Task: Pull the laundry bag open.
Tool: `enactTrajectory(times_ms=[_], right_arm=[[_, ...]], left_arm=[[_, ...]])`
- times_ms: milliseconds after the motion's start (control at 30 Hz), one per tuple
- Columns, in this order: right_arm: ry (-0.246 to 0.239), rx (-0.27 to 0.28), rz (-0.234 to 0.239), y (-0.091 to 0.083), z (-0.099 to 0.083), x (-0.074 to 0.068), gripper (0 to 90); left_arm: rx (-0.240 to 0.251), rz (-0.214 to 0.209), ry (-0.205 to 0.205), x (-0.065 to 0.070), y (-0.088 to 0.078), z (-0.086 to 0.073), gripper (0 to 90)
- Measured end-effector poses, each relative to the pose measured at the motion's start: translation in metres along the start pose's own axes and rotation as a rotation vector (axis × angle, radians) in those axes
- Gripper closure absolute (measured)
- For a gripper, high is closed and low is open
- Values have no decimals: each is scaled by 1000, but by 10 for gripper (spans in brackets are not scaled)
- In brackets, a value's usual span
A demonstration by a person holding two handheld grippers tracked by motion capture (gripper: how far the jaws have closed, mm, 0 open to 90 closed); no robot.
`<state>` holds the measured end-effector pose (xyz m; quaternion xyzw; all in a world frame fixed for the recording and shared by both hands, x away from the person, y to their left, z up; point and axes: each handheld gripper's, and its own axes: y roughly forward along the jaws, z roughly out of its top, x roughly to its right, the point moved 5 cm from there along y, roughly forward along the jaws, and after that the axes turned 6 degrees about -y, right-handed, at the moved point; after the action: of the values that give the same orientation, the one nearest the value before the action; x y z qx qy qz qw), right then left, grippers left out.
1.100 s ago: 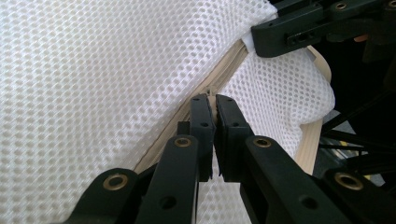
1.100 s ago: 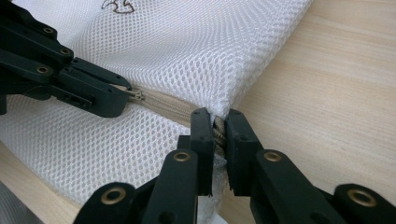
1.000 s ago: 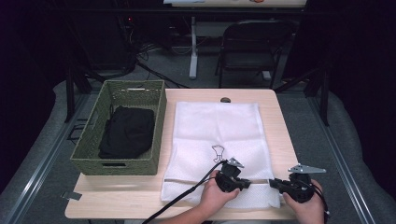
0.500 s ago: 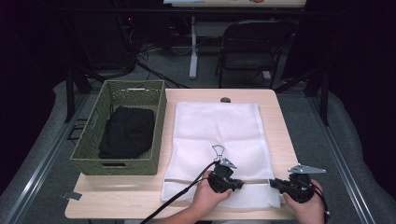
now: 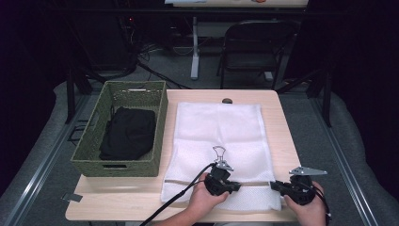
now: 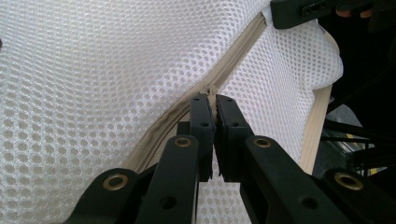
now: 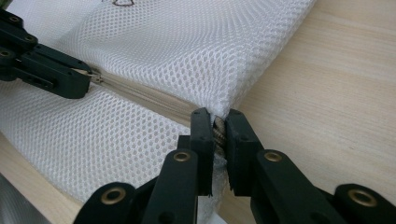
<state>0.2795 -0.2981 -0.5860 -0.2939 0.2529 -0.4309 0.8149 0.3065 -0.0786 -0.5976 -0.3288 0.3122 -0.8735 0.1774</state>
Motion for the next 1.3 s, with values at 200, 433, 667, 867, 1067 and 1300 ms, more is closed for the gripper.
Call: enactTrajectory(times_ms=[200,433,667,867,1067,1300], right_arm=[[-4,-4,3,0,0,-1,831],[-4,-4,2,1,0,-2,830],[-10,-9,3,1,0,-1,831],[8,-12,-16,0,-2,5,831],[15,-12,-24,0,-3,9,831],[10,-16,-29,0,-3,8,830]], left_arm=[[1,0,-5,0,-2,-1,874],[5,3,-8,-2,-4,-3,874],[8,7,-10,-2,-6,-4,874],[2,27,-22,-9,-10,-8,873],[-1,41,-40,-18,-17,-14,874],[-2,51,-34,-20,-22,-16,874]])
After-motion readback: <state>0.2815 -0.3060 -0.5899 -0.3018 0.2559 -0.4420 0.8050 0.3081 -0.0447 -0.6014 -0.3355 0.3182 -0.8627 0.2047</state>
